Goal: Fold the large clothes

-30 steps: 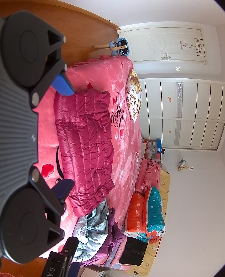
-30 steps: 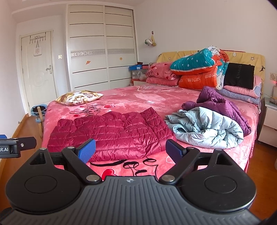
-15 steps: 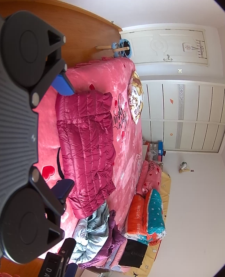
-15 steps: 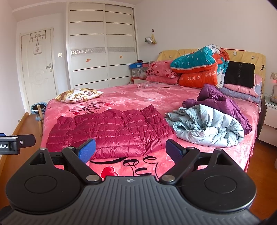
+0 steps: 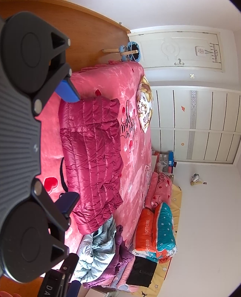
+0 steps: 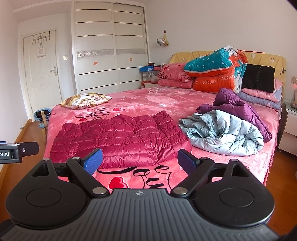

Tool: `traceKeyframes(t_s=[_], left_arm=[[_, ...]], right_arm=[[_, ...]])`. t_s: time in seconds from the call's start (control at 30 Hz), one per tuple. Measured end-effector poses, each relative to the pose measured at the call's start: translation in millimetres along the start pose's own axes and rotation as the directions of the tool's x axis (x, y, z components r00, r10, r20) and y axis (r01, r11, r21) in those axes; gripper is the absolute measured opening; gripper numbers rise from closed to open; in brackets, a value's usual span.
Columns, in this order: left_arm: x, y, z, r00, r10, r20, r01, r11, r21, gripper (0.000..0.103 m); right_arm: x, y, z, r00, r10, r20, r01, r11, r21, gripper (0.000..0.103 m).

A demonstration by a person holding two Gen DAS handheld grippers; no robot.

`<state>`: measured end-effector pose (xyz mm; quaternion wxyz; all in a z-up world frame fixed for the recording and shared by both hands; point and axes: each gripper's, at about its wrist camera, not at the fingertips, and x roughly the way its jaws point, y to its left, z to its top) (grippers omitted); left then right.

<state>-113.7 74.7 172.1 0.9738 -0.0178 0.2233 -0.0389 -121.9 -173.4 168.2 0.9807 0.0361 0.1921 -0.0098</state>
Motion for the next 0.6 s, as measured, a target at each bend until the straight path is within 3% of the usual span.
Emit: traceKeyframes(t_s=[0.6], left_arm=[[24,-6,-9,0.998,-0.045,-0.045,0.044,0.999,-0.016,0.102]], right_arm=[[13,-8,-7,0.999,0.011,-0.04,-0.01,1.0,0.028,0.103]])
